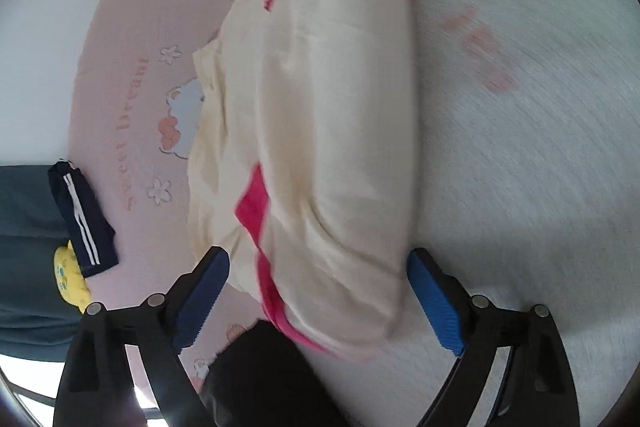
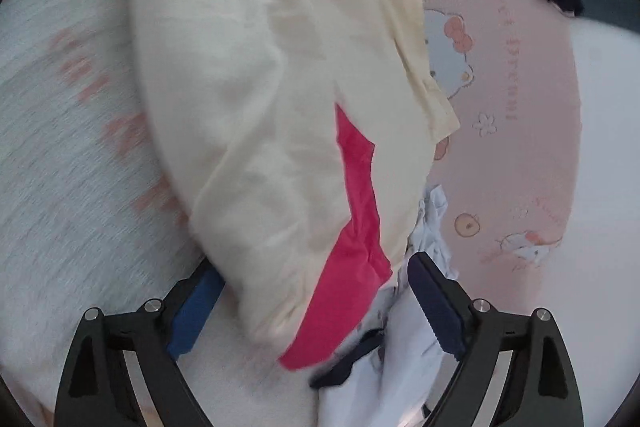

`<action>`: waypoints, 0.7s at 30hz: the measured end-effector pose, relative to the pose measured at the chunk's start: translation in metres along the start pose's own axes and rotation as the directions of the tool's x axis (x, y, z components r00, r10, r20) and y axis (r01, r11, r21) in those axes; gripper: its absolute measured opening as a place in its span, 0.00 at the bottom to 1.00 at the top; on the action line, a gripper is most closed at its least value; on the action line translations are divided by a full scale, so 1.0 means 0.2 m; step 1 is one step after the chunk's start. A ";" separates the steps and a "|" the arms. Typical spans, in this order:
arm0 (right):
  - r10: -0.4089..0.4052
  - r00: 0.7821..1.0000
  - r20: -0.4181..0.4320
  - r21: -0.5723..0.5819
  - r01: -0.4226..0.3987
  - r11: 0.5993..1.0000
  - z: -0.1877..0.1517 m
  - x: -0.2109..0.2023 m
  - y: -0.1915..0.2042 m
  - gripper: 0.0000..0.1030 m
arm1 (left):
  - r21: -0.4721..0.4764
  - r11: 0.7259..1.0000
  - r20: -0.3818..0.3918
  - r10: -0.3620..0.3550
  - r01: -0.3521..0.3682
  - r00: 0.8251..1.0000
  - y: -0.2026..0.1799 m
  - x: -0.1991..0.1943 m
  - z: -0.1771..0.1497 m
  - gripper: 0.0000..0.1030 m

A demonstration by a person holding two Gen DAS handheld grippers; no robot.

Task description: Fold clothes

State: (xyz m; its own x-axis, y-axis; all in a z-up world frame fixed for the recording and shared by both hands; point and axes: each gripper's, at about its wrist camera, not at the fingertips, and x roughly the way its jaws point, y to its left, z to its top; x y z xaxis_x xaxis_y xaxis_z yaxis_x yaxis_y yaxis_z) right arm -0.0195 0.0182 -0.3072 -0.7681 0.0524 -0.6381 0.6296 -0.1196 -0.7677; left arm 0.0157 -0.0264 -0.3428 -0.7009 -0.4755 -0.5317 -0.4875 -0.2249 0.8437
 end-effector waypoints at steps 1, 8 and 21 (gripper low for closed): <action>0.008 1.000 0.003 0.019 -0.009 1.000 0.02 0.01 -0.01 0.89 | -0.003 1.000 -0.001 0.001 -0.001 1.000 0.01 0.02 0.02 0.89; -0.047 0.998 0.050 -0.006 0.048 0.999 0.03 0.00 0.04 0.88 | -0.008 0.999 -0.013 0.034 -0.034 0.999 0.03 0.04 0.05 0.97; 0.091 0.994 0.053 0.042 -0.093 0.995 -0.01 0.02 0.05 0.48 | -0.022 0.999 0.056 -0.040 0.041 0.998 -0.07 -0.01 -0.06 0.37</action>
State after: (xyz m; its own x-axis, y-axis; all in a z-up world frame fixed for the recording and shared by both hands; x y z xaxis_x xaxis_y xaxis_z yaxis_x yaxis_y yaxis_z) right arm -0.0152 0.0193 -0.3180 -0.7128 -0.0108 -0.7013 0.6929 -0.1659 -0.7017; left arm 0.0299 -0.0316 -0.3533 -0.7086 -0.4181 -0.5684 -0.5044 -0.2631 0.8224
